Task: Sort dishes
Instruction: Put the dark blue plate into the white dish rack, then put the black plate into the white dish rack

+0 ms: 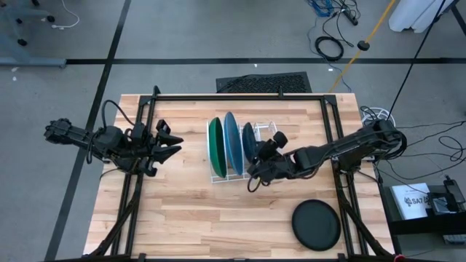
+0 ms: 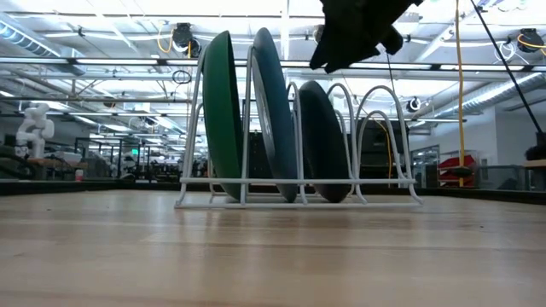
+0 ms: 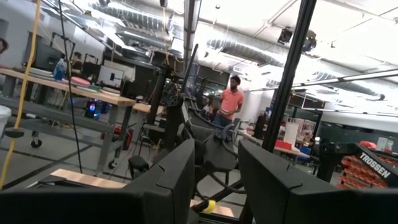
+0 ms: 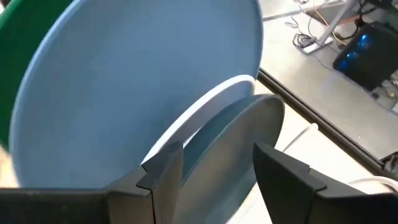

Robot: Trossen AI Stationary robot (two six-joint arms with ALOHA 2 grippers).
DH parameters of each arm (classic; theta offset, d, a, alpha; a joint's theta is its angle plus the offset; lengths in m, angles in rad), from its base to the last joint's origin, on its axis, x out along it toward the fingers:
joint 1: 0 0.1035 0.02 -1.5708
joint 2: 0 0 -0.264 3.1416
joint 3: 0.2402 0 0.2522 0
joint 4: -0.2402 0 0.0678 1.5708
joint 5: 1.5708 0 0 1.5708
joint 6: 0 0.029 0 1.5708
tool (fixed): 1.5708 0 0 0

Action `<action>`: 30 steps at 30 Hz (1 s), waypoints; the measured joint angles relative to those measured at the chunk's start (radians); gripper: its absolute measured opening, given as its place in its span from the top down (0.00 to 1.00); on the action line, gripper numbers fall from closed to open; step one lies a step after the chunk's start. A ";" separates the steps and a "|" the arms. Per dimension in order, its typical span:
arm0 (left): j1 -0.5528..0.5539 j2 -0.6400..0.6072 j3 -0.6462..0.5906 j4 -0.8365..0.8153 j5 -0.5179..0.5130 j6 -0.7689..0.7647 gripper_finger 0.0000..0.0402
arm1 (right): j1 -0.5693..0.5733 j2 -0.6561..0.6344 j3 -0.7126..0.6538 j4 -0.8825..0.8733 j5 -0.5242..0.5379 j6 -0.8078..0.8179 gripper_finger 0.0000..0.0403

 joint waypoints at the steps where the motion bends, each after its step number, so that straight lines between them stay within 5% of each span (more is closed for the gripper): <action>1: 0.000 0.000 0.000 -0.002 0.000 0.000 0.66 | 0.005 -0.003 0.000 -0.009 0.000 -0.007 0.53; 9: 0.000 0.000 0.000 -0.012 0.000 0.000 0.66 | 0.078 -0.061 0.000 -0.008 -0.004 -0.121 0.53; 15: 0.000 0.000 0.000 -0.012 0.000 0.001 0.66 | 0.257 -0.115 0.000 -0.017 -0.176 -0.221 0.53; 24: 0.000 0.000 0.000 -0.012 0.000 0.009 0.66 | 0.529 -0.058 -0.001 -0.438 -0.418 0.397 0.53; 30: 0.000 0.005 0.000 -0.011 0.000 0.004 0.66 | 0.631 0.009 -0.001 -0.431 -0.623 0.684 0.53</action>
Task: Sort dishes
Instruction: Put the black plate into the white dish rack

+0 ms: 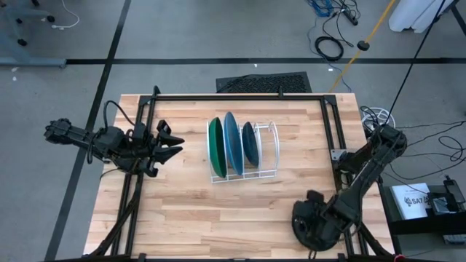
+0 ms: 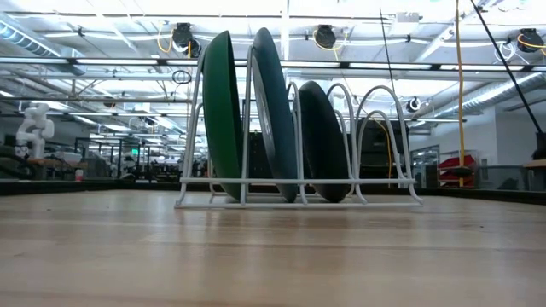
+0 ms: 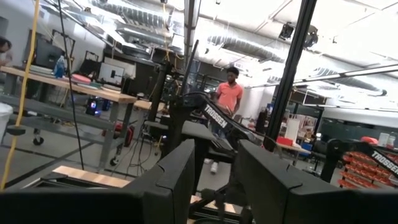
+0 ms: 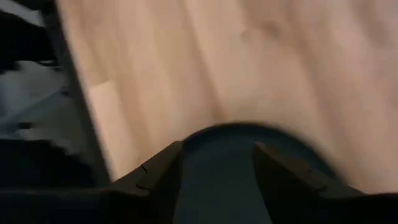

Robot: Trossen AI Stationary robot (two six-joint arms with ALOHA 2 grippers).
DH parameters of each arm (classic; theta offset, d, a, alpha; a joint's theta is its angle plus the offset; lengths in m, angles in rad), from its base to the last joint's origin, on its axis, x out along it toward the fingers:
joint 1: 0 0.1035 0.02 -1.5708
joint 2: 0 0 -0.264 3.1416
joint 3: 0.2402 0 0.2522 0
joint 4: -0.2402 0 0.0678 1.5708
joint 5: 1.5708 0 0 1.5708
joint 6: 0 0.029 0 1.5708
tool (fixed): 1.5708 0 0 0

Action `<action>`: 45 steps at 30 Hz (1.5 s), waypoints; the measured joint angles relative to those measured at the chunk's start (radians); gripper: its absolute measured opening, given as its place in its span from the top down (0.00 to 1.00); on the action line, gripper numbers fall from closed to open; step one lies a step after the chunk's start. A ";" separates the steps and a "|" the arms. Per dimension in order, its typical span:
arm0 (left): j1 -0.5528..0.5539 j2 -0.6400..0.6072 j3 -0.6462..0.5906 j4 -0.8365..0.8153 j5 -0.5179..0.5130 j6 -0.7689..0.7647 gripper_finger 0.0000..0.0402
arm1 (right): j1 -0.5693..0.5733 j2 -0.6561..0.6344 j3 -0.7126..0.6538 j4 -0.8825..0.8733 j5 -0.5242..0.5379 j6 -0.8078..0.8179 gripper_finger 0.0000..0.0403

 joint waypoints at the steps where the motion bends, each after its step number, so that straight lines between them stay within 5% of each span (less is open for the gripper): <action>1: 0.000 0.001 0.000 -0.001 0.000 0.000 0.66 | 0.015 0.011 0.000 0.032 -0.016 0.026 0.54; 13: 0.000 0.033 0.000 0.001 0.000 -0.001 0.66 | 0.092 0.219 0.000 0.273 -0.181 0.180 0.54; 25: 0.000 0.039 0.000 0.002 0.000 -0.003 0.66 | 0.093 0.329 0.027 0.180 -0.192 0.287 0.55; 30: 0.000 0.039 0.000 0.002 0.000 -0.003 0.66 | 0.081 0.343 0.027 0.179 -0.194 0.303 0.65; 39: 0.000 0.039 0.000 0.002 0.000 -0.005 0.66 | 0.050 0.342 0.027 0.150 -0.191 0.274 0.96; 45: -0.001 0.039 0.000 0.001 0.000 -0.007 0.66 | 0.046 0.346 0.073 0.118 -0.125 0.225 0.98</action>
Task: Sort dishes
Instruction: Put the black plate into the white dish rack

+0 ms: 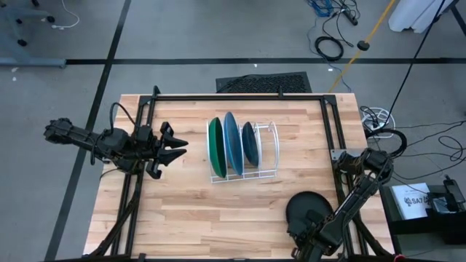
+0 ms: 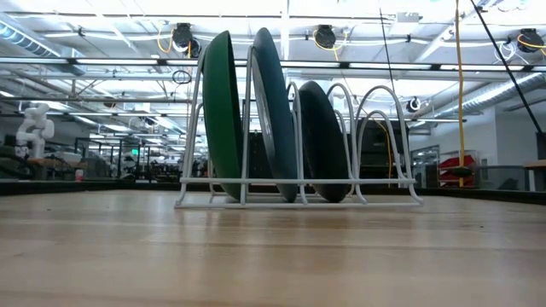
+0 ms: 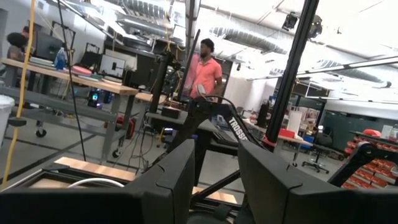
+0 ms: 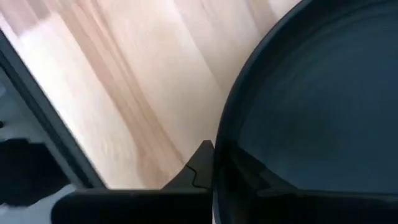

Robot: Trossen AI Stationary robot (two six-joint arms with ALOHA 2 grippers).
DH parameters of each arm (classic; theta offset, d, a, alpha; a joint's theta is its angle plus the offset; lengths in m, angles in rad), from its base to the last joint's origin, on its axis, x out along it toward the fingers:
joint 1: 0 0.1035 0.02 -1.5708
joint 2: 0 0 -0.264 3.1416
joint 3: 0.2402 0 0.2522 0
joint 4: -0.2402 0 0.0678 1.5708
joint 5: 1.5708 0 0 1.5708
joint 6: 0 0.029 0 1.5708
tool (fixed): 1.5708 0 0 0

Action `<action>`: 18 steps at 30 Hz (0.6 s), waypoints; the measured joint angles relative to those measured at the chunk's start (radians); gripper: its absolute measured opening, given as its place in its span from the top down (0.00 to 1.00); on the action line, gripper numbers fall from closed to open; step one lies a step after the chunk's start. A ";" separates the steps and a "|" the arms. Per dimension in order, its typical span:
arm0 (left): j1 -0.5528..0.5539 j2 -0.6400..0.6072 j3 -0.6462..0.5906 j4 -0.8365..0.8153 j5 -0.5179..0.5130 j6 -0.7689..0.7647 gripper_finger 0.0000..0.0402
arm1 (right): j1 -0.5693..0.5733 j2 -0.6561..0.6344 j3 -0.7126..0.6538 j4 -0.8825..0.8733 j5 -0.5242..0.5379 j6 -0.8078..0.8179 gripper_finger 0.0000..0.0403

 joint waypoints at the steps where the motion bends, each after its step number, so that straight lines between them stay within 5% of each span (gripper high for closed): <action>1: 0.000 0.000 0.000 0.000 0.000 0.000 0.66 | -0.001 0.001 0.015 -0.011 0.023 -0.013 0.99; 10: 0.000 0.000 0.000 0.000 0.000 -0.004 0.66 | 0.000 -0.083 0.209 -0.119 0.313 -0.108 1.00; 18: 0.000 0.000 0.000 0.012 0.000 -0.023 0.66 | 0.020 -0.237 0.271 -0.005 0.901 -0.364 1.00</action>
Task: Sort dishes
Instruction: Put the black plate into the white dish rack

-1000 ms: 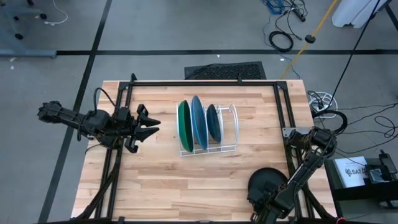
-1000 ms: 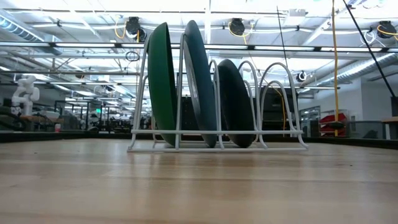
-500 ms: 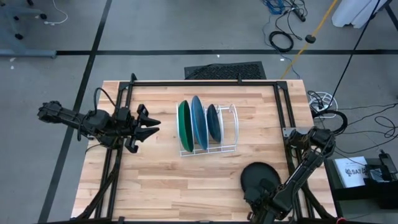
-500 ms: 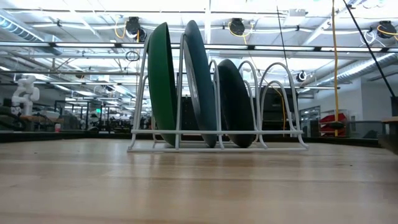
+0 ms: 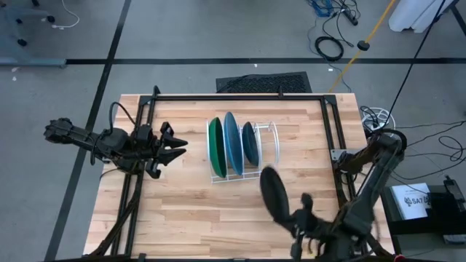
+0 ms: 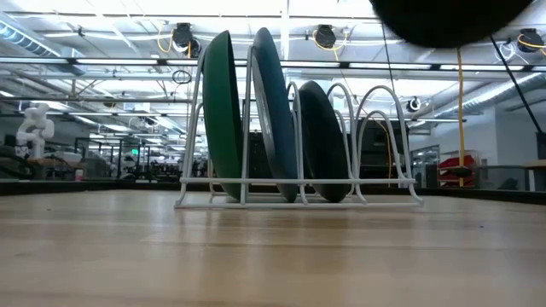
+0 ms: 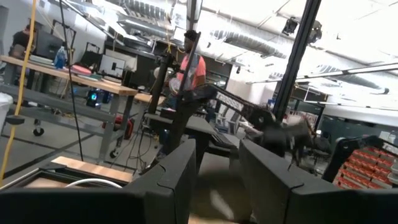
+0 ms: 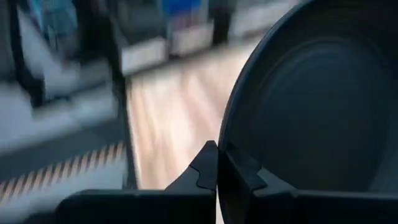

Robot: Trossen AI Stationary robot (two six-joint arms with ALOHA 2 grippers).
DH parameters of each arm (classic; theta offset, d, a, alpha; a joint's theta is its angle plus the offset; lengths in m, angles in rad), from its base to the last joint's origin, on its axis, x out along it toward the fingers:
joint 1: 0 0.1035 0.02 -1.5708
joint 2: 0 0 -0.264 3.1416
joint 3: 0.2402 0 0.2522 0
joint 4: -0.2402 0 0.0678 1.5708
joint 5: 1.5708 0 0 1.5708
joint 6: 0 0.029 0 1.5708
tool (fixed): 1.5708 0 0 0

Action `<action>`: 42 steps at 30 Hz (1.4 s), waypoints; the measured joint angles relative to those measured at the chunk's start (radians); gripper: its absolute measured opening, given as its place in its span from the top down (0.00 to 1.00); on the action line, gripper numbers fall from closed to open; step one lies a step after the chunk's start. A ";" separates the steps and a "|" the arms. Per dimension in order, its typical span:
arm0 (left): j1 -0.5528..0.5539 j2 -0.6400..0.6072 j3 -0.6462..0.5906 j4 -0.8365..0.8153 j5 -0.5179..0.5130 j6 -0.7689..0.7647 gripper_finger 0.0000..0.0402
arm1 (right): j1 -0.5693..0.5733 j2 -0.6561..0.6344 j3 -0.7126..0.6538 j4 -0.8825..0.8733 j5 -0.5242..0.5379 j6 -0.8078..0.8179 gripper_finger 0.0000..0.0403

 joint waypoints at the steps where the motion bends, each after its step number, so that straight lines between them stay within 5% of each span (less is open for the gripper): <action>1: -0.001 0.000 0.000 0.000 0.000 0.000 0.66 | 0.004 -0.022 0.000 0.015 0.080 -0.030 1.00; 5: 0.000 0.000 0.000 0.011 0.000 0.000 0.66 | 0.007 -0.088 0.000 0.022 0.331 -0.117 1.00; 10: -0.001 0.001 0.000 0.031 0.000 0.001 0.66 | -0.048 -0.138 0.001 0.027 0.365 -0.197 1.00; 14: 0.001 0.002 0.000 0.037 0.000 0.010 0.66 | -0.134 -0.137 0.000 0.107 0.258 -0.324 1.00; 20: 0.008 0.002 0.000 0.069 0.000 0.028 0.66 | -0.275 -0.126 0.000 0.500 -0.055 -0.831 1.00; 24: 0.008 0.002 0.000 0.069 -0.001 0.027 0.66 | -0.363 -0.137 0.001 0.628 -0.183 -1.028 1.00; 34: 0.008 0.002 0.000 0.067 -0.005 0.028 0.66 | -0.556 -0.188 -0.034 0.670 -0.396 -1.120 1.00; 42: 0.008 0.002 0.000 0.062 -0.004 0.028 0.66 | -0.634 -0.493 -0.405 0.897 -0.434 -1.126 1.00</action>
